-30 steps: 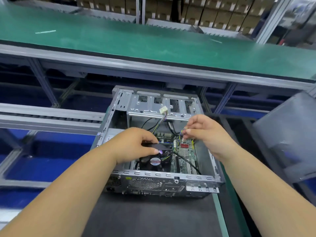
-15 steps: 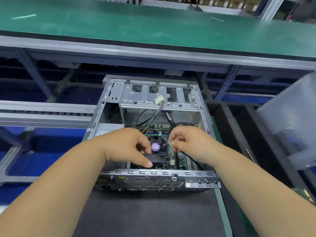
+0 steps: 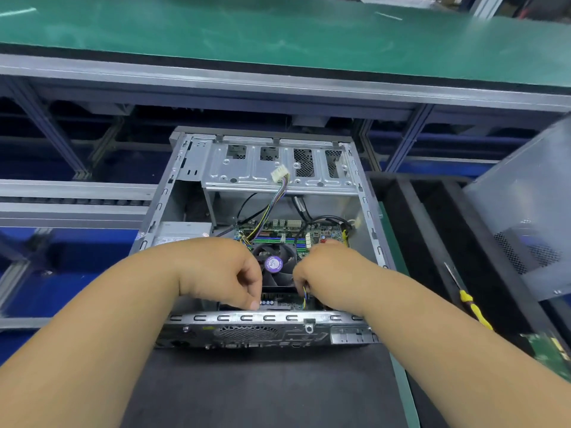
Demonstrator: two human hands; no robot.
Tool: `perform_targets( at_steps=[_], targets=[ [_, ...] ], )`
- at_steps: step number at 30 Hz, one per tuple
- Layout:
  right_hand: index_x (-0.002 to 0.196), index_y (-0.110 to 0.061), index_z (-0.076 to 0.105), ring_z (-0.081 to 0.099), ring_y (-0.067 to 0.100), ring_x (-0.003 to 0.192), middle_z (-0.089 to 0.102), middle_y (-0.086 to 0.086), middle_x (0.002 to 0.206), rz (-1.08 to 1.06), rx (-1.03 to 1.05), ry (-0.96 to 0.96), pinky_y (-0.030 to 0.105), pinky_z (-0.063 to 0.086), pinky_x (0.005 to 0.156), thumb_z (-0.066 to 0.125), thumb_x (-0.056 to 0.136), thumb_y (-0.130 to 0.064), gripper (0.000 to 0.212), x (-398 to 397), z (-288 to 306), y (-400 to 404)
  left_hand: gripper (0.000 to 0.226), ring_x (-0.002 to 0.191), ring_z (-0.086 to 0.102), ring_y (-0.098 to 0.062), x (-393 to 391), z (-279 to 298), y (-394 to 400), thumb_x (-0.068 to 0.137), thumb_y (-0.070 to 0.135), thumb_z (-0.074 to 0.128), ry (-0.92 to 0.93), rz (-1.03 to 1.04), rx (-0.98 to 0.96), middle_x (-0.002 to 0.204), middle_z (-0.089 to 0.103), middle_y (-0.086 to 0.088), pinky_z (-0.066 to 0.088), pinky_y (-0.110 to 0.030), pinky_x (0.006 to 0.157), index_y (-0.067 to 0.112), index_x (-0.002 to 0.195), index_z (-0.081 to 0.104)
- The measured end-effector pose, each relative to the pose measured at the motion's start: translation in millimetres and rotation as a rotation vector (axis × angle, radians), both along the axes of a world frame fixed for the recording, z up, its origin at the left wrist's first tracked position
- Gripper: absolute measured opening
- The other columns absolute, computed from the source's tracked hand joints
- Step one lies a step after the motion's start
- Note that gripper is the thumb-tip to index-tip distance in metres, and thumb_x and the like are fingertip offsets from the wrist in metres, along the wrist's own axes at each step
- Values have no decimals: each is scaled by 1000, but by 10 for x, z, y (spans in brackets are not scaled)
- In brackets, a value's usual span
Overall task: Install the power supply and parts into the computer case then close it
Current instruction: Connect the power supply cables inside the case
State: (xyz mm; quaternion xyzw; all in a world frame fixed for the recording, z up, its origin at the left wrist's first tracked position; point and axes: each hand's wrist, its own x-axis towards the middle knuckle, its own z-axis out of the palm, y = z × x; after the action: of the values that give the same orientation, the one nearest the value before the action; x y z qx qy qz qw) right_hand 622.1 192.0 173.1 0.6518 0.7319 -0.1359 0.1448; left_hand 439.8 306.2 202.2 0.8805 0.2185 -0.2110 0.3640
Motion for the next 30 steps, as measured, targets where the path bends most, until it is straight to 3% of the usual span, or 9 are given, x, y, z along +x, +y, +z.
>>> perform_targets(
  at_steps=[2,5,7,10,13,17,23,28,30],
  targets=[
    [101,-34,73,55,21,97,50,-11,74,21,5,-34,33,33,91,61,86,-11,30,14,-39,21,4,63,58,6,15,3,4,80,36,73,11,7,-20,77,70,16,47,-9,58,34,82,72],
    [104,-35,75,45,23,85,63,-3,95,25,-11,-119,31,23,80,63,89,-15,28,-25,-79,61,3,64,58,5,29,13,18,79,37,74,26,-3,-15,77,70,16,49,-15,64,36,81,72],
    [104,-30,75,44,23,84,64,-1,98,28,-12,-185,31,21,78,62,89,-14,25,-43,-106,77,3,65,59,3,40,16,21,79,38,73,33,-4,-5,77,70,17,49,-17,66,37,81,72],
    [88,-23,70,48,25,88,55,-4,79,21,-36,-242,37,28,89,59,86,-10,17,-53,-99,69,2,61,57,4,46,16,13,79,38,73,34,-12,10,76,69,18,44,-10,58,38,81,71],
    [62,-20,42,38,25,80,38,-3,63,-3,-42,-305,40,30,95,56,82,-5,29,-66,-81,61,3,64,56,8,44,11,22,80,39,71,37,-26,52,77,67,23,42,-11,61,41,83,70],
    [60,-20,33,35,24,82,33,-2,63,-48,-49,-318,41,28,101,56,81,-6,34,-82,-56,57,5,66,55,12,57,-11,25,83,37,69,25,-13,81,78,65,27,39,-10,62,42,84,68],
    [62,-20,33,52,26,100,34,-3,64,-73,-32,-340,40,28,101,56,82,-11,32,-99,-40,47,5,66,54,15,58,-27,18,84,37,69,13,1,106,74,61,34,39,-12,63,41,87,68],
    [62,-19,33,50,26,98,33,-3,64,-44,-51,-350,41,27,104,55,84,-9,33,-112,-11,35,5,64,54,14,53,-19,3,85,35,68,18,11,110,70,61,33,40,-13,63,40,85,68],
    [64,-19,42,51,26,91,38,-3,65,-62,-44,-321,40,30,103,55,82,-6,26,-95,24,37,6,63,56,12,62,-10,-3,86,32,66,4,36,116,67,63,29,41,-14,63,38,85,68]
  ],
)
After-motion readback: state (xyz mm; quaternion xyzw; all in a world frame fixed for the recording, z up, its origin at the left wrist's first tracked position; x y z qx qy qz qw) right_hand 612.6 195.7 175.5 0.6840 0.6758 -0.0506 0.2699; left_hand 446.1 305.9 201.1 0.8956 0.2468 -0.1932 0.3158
